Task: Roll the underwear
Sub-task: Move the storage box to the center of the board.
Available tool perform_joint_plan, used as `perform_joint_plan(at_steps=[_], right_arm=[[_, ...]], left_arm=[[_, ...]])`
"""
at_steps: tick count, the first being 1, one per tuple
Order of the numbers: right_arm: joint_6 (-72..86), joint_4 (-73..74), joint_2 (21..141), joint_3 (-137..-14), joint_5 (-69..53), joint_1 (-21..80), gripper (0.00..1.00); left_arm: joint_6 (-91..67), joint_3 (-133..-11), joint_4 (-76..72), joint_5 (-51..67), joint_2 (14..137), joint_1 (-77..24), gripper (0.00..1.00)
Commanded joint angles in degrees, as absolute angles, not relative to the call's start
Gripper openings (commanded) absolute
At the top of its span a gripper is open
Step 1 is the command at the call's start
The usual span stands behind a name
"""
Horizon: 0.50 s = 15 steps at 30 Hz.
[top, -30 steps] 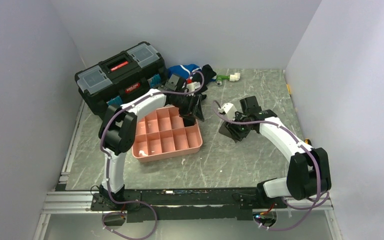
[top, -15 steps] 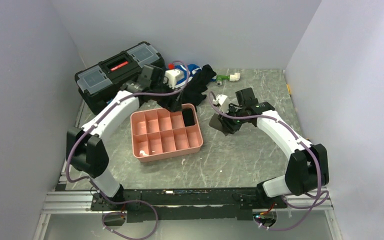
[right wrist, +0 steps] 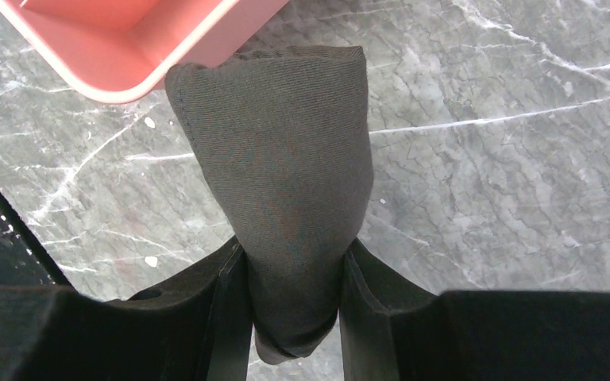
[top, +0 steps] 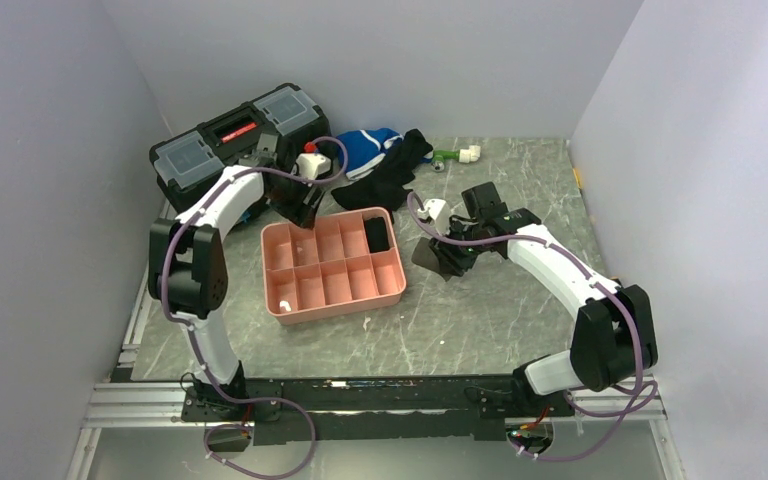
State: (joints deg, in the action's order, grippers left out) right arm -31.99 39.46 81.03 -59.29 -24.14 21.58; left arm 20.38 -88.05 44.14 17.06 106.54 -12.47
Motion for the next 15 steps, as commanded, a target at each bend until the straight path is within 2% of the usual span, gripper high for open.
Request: perform_joint_plan(at_steps=[1,6,15], right_arm=[[-32.68,38.97,79.63,-59.67,-25.76,21.8,0.0],[-33.22,41.31,79.71,-61.3,-25.49,21.87,0.0],[-32.92,44.55,82.03,-66.61,-23.06,23.77,0.0]], left_arm=[[24.2,-89.78,46.65,19.49,107.7,-10.66,0.74],[24.78,-85.69,47.1,23.11,106.28,-9.98,0.7],[25.05,-72.46,48.47,27.09,96.67,-10.02,0.54]])
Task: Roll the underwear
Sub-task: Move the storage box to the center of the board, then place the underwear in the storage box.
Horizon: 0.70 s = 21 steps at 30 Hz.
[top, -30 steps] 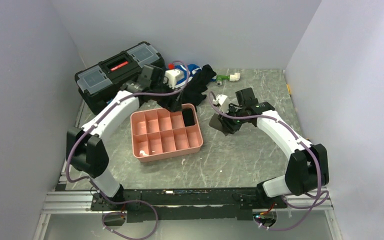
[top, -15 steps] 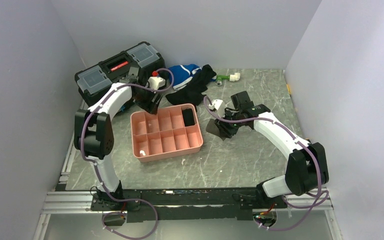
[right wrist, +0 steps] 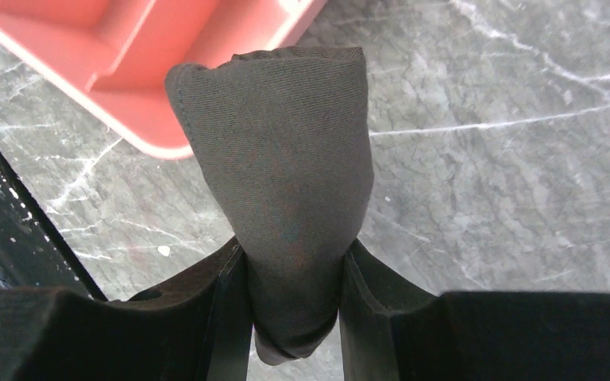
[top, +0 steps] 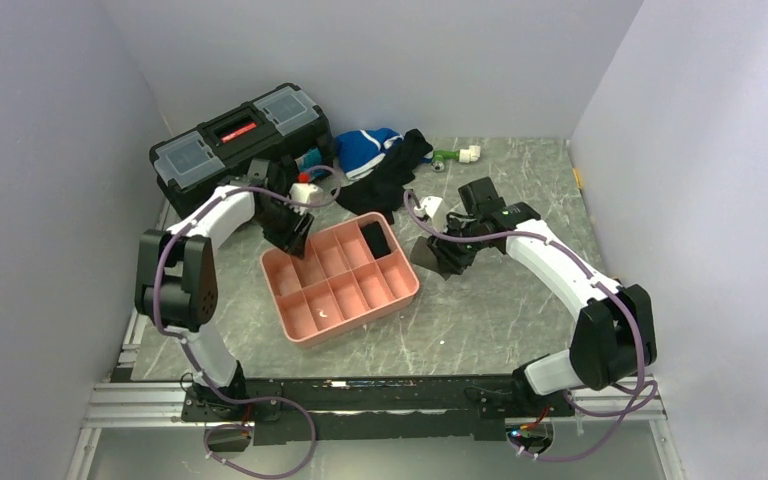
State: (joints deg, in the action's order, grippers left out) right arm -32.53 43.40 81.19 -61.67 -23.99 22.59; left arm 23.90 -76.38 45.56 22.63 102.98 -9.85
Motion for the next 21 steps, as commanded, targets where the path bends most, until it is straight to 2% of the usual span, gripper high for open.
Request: perform_joint_plan(at_steps=[1,8,11,15,21], right_arm=[[-32.8,44.86,82.47,-67.38,-22.58,24.1,0.0],[-31.3,45.51,85.87,-70.53,-19.61,28.66,0.0],[-31.05,46.25,87.02,-71.84,-19.58,31.06,0.0],[-31.37,49.0,88.42,-74.2,-20.67,33.84,0.0],[-28.7,49.63,89.65,-74.14,-18.52,35.93,0.0]], left_arm=[[25.6,-71.1,49.1,27.93,95.21,-9.98,0.53],[32.13,-64.23,53.81,37.96,86.04,-11.05,0.53],[33.71,-62.56,55.17,40.41,84.39,-12.43,0.49],[31.31,-61.08,52.43,39.12,83.08,-13.35,0.48],[25.4,-60.74,45.37,32.78,82.45,-13.36,0.55]])
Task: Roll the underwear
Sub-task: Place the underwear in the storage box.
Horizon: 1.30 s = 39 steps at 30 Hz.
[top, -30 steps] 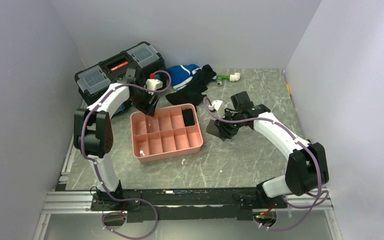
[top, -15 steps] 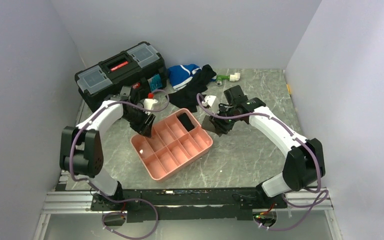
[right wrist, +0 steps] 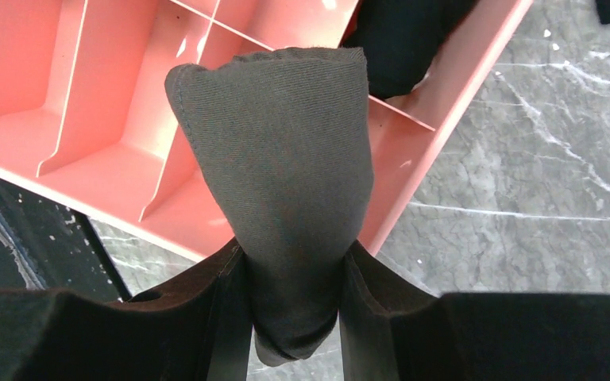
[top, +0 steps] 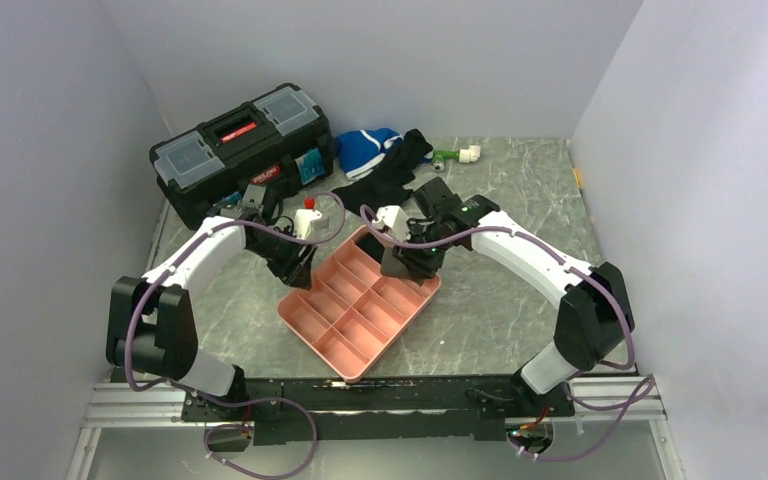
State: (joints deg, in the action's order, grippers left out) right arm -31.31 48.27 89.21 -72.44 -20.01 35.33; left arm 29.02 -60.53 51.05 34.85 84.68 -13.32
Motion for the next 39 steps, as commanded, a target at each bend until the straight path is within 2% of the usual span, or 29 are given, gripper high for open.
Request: perform_joint_plan(at_steps=[1,9,18,26,35,39], right_arm=[[-28.03,49.25,89.6,-73.67,-17.26,35.98,0.0],[-24.78,48.72,90.31,-71.34,-9.92,37.73,0.0],[-21.51,48.86,93.34,-69.96,-8.63,38.48,0.0],[-19.78,48.24,95.12,-69.85,-3.24,38.42,0.0],[-18.47,48.27,95.79,-72.17,-1.16,37.17,0.0],[-18.08,48.32,95.88,-72.37,-1.87,36.14,0.0]], left_arm=[[24.53,-60.93,44.52,32.08,82.71,-13.36,0.55],[22.51,-61.93,42.84,30.85,83.97,-13.36,0.54],[21.69,-60.48,40.79,32.82,84.6,-13.81,0.44],[22.17,-58.93,38.85,33.72,85.94,-16.99,0.29],[21.14,-57.53,37.57,33.89,87.72,-18.54,0.0],[20.76,-57.4,37.38,34.29,88.86,-18.71,0.0]])
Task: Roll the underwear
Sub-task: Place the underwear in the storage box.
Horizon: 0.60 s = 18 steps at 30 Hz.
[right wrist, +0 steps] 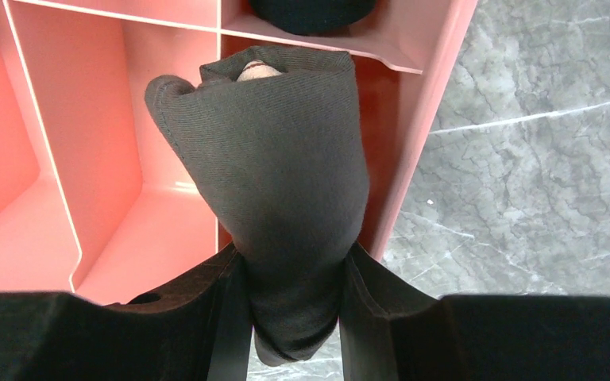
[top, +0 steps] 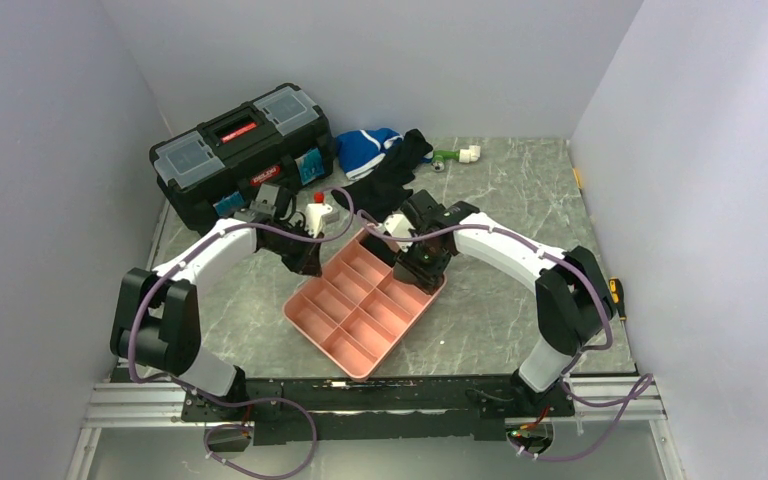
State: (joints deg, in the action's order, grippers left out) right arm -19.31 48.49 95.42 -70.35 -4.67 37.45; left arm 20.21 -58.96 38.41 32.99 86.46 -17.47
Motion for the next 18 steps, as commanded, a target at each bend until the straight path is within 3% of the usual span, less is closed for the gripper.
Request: perform_joint_plan(at_steps=[1,18], right_arm=[[-18.03,48.49,95.94,-72.56,-2.12,35.85,0.0],[-17.31,49.57,98.68,-72.6,-1.99,32.35,0.0]], left_arm=[[20.74,-57.35,37.28,34.28,89.16,-18.76,0.0],[20.41,-56.01,36.4,36.21,90.05,-19.2,0.0]])
